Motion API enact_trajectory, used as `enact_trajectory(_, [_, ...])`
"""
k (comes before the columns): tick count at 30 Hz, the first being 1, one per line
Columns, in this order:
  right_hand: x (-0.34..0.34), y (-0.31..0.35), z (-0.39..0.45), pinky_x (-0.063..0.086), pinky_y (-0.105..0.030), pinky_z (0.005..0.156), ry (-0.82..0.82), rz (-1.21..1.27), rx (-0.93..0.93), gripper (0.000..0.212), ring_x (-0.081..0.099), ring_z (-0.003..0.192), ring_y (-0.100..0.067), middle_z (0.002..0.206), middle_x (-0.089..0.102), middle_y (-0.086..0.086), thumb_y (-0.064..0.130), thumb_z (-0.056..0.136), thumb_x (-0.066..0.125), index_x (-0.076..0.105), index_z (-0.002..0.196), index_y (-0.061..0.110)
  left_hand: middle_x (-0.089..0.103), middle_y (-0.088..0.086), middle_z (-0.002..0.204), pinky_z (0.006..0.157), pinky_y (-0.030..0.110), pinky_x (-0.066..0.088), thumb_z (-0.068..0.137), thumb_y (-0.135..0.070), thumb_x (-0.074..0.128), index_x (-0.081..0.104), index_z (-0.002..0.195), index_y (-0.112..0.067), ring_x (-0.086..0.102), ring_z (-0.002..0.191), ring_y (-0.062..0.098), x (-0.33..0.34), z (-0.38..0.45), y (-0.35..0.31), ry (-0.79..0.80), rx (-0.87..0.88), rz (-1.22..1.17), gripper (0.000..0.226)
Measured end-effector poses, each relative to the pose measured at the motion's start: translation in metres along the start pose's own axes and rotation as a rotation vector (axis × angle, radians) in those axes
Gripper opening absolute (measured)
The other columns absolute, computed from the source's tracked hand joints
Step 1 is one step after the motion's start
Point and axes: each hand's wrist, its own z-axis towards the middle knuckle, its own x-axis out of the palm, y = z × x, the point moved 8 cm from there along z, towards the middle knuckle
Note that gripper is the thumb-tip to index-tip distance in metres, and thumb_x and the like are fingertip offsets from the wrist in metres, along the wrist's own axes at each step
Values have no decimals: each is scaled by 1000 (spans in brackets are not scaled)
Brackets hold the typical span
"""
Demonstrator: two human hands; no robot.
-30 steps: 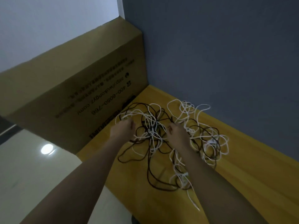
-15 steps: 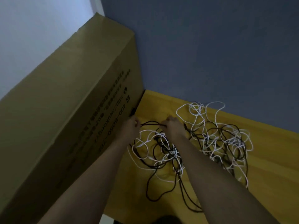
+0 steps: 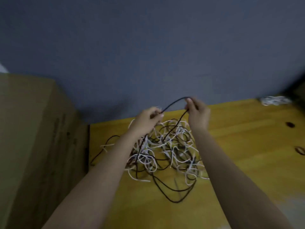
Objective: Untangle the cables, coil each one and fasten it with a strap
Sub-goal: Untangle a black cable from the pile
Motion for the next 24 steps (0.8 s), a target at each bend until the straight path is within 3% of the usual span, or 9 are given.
enact_trajectory(4, [-81, 56, 27, 38, -20, 60, -257, 104, -83, 24, 48, 63, -9, 68, 55, -4, 15, 96, 54, 65, 79, 3, 60, -5, 72, 65, 15, 44, 95, -13, 57, 61, 93, -13, 54, 57, -3, 19, 33, -101, 12, 205, -108, 4])
enact_trajectory(8, [-143, 72, 35, 42, -15, 62, -389, 224, -110, 17, 51, 61, -3, 67, 56, 0, 16, 96, 56, 67, 87, 7, 58, -8, 64, 66, 26, 45, 96, -30, 55, 61, 76, -24, 52, 56, 2, 41, 39, -157, 26, 304, -70, 22])
enact_trajectory(10, [-166, 55, 36, 41, -18, 61, -399, 249, -40, 16, 49, 59, -4, 65, 52, 2, 19, 95, 57, 67, 88, 9, 58, -5, 63, 67, 30, 48, 98, -37, 49, 63, 75, -18, 53, 56, 6, 64, 35, -149, 127, 232, 88, 33])
enact_trajectory(13, [-200, 42, 37, 40, -17, 59, -421, 265, 17, 16, 47, 58, -4, 64, 49, 3, 22, 95, 58, 67, 94, 10, 56, -4, 62, 50, 18, 39, 99, -39, 47, 64, 81, -13, 48, 45, -1, 96, 19, -94, 310, 50, 303, 35])
enact_trajectory(16, [-225, 59, 46, 42, -13, 58, -443, 313, -18, 15, 50, 62, -7, 66, 52, 3, 24, 95, 58, 68, 97, 14, 57, -3, 62, 55, 24, 38, 98, -39, 48, 60, 73, -22, 52, 52, 10, 99, 10, -52, 263, -29, 320, 33])
enact_trajectory(20, [-226, 67, 57, 43, -20, 61, -341, 291, -69, 15, 50, 64, -11, 64, 53, 2, 26, 94, 58, 68, 85, 20, 49, 0, 61, 54, 26, 35, 102, -33, 41, 64, 84, -15, 47, 56, 16, 92, 6, -59, 94, -33, 242, 34])
enact_trajectory(24, [-186, -34, 52, 37, -31, 61, -16, -77, 258, 24, 46, 66, -19, 66, 53, -5, 27, 94, 57, 67, 78, 13, 55, 10, 72, 56, 29, 30, 102, -37, 38, 63, 85, -21, 47, 60, 17, 86, 0, -83, -47, 53, 183, 34])
